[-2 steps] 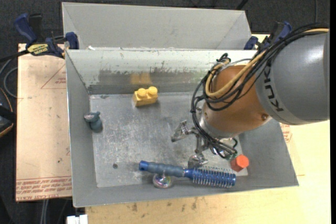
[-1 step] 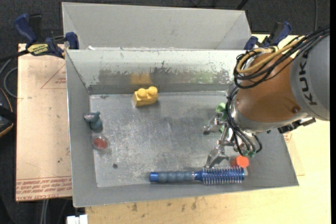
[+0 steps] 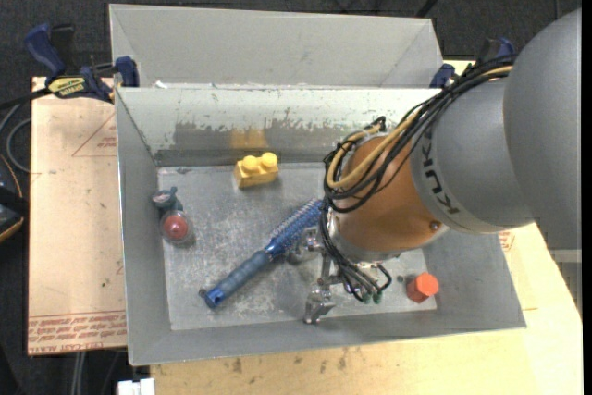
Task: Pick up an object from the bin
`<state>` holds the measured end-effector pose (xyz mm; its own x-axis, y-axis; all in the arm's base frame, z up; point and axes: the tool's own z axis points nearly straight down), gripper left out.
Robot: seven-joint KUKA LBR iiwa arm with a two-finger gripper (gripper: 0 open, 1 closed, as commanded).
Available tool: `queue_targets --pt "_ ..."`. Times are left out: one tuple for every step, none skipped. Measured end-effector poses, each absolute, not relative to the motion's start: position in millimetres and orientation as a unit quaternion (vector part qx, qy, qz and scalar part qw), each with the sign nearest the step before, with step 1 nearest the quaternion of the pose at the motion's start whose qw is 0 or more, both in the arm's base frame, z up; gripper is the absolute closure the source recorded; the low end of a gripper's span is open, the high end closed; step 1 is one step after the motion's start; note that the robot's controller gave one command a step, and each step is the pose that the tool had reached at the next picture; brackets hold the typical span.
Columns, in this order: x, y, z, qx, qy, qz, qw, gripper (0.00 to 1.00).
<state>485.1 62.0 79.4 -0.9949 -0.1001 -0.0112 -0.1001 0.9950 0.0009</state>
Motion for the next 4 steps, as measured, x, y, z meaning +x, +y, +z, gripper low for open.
queue_targets --pt "509.9 147 171 -0.041 0.999 0.004 0.006 0.0" --pt "546.8 114 72 -0.024 1.0 0.003 0.003 0.0" --pt "548.7 116 77 -0.026 1.0 0.003 0.007 1.0" --pt "543.2 108 184 -0.012 1.0 0.001 0.004 1.0"
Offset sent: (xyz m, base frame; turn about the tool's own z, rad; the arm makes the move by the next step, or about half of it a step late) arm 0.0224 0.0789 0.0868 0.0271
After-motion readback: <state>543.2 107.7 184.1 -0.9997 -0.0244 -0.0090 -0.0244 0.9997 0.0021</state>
